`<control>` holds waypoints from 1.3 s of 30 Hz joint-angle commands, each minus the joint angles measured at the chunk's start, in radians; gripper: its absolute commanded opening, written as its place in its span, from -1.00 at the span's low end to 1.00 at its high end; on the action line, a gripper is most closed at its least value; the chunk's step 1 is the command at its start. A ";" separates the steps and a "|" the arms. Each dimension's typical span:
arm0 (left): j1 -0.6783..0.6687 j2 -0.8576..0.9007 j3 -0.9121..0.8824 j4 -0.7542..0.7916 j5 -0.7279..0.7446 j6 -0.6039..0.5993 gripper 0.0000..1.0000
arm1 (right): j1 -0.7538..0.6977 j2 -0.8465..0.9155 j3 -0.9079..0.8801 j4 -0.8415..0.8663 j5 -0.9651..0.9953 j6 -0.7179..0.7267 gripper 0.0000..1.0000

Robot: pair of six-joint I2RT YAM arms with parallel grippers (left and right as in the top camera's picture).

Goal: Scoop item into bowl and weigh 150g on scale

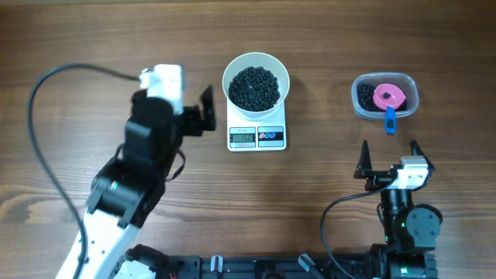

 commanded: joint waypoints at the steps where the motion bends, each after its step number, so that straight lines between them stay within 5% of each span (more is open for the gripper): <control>1: 0.051 -0.121 -0.132 0.043 -0.012 -0.043 1.00 | 0.005 -0.012 -0.002 0.001 -0.005 0.015 0.99; 16: 0.210 -0.587 -0.471 0.162 0.067 -0.043 1.00 | 0.005 -0.012 -0.002 0.001 -0.005 0.015 1.00; 39: 0.376 -0.966 -0.776 0.291 0.131 -0.044 1.00 | 0.005 -0.012 -0.002 0.002 -0.005 0.015 0.99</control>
